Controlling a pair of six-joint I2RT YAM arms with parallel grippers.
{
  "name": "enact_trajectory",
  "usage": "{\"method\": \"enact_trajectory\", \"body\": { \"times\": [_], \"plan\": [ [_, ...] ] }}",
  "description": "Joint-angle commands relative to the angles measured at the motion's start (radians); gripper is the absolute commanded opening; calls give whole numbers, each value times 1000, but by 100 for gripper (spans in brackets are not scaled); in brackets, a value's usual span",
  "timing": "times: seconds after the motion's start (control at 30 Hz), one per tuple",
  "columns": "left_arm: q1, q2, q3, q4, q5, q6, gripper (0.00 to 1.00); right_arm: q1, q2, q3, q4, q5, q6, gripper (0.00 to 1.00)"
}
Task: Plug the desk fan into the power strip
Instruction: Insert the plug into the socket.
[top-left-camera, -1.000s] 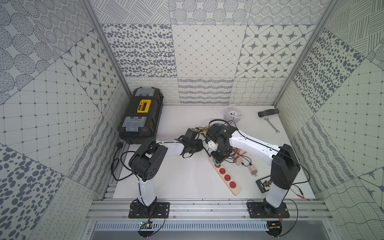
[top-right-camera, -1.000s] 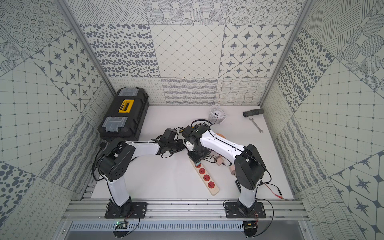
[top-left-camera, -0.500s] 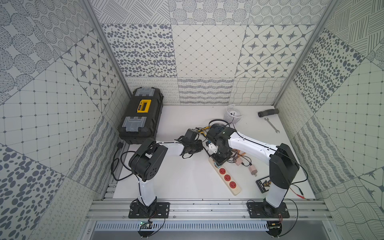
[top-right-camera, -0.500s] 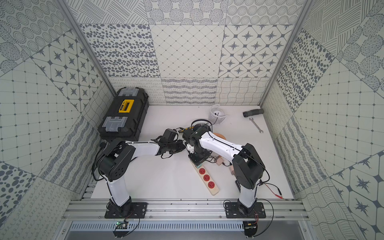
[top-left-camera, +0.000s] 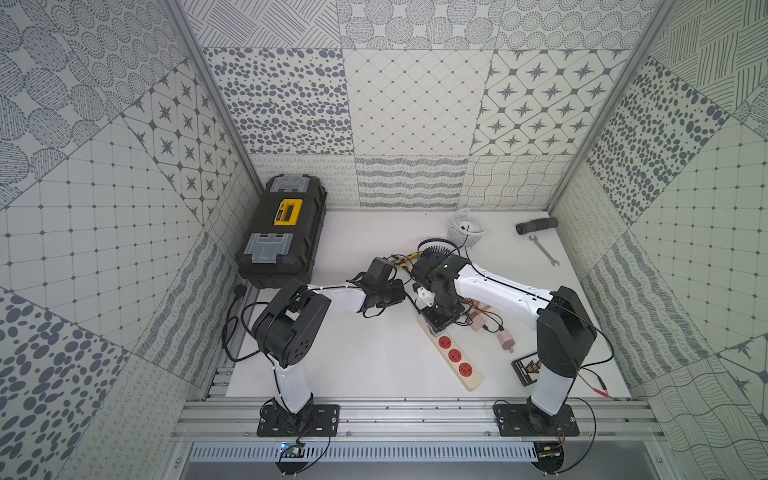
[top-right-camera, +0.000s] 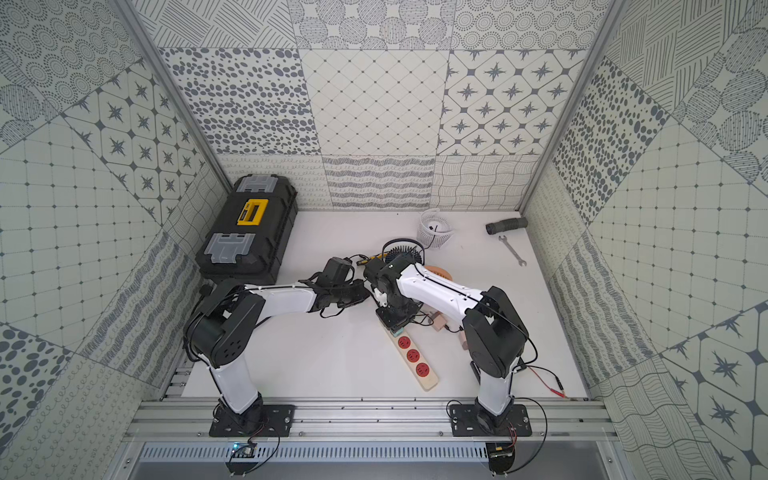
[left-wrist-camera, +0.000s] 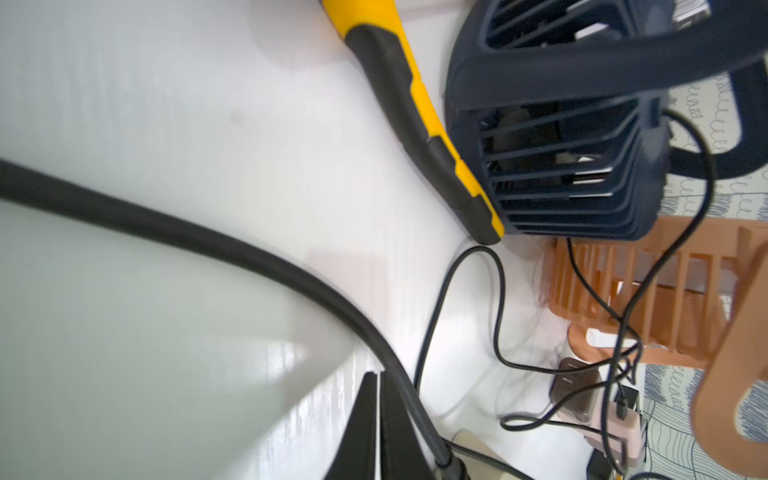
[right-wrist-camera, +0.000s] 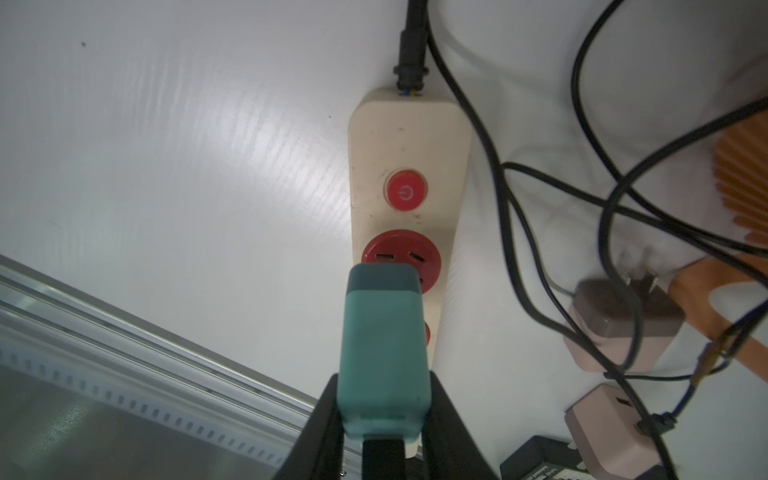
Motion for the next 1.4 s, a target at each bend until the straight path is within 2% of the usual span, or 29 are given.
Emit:
{"method": "enact_trajectory", "body": {
  "times": [0.0, 0.27, 0.43, 0.73, 0.93, 1.07, 1.37],
  "plan": [
    [12, -46, -29, 31, -4, 48, 9, 8, 116, -70, 143, 88, 35, 0],
    [12, -151, -150, 85, 22, 51, 16, 10, 175, -20, 193, 127, 5, 0],
    [12, -218, -227, 107, 43, 35, 17, 18, 215, -8, 233, 151, -19, 0],
    [12, -324, -330, 151, 63, 2, 18, 55, 229, -98, 304, 223, -21, 0],
    [12, -358, -366, 169, 74, -5, 18, 61, 249, -93, 350, 270, -35, 0],
    [11, -378, -383, 165, 68, -8, 18, 73, 259, -97, 366, 235, -14, 0],
    [10, -382, -380, 191, 122, -1, 18, 88, 173, -249, 381, 248, 50, 0]
  ]
}}
